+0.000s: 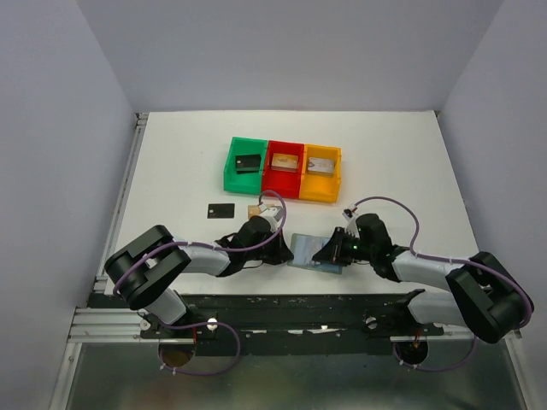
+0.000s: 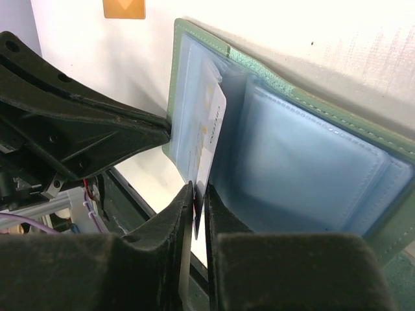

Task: Take the credit cards out of the card holder
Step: Remove the credit card from the card holder.

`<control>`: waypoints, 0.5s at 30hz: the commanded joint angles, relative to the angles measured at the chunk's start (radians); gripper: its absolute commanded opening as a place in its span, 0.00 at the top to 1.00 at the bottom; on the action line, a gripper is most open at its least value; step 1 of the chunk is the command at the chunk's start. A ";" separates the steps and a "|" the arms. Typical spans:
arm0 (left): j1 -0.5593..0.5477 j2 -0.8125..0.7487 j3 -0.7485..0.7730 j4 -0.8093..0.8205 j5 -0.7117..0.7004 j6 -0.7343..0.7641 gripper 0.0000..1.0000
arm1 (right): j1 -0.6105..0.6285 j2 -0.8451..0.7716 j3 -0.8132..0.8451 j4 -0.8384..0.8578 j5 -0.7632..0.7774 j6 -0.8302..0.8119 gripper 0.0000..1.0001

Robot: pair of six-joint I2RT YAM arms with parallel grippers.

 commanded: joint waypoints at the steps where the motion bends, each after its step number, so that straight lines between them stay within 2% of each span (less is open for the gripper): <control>1: -0.002 0.006 -0.031 -0.068 -0.042 0.010 1.00 | -0.007 -0.028 0.014 -0.016 0.018 -0.017 0.83; 9: -0.004 0.004 -0.035 -0.068 -0.048 0.006 1.00 | -0.013 -0.069 0.011 -0.050 0.027 -0.023 0.84; 15: -0.002 0.004 -0.035 -0.063 -0.045 0.006 1.00 | -0.015 -0.075 0.010 -0.056 0.024 -0.023 0.80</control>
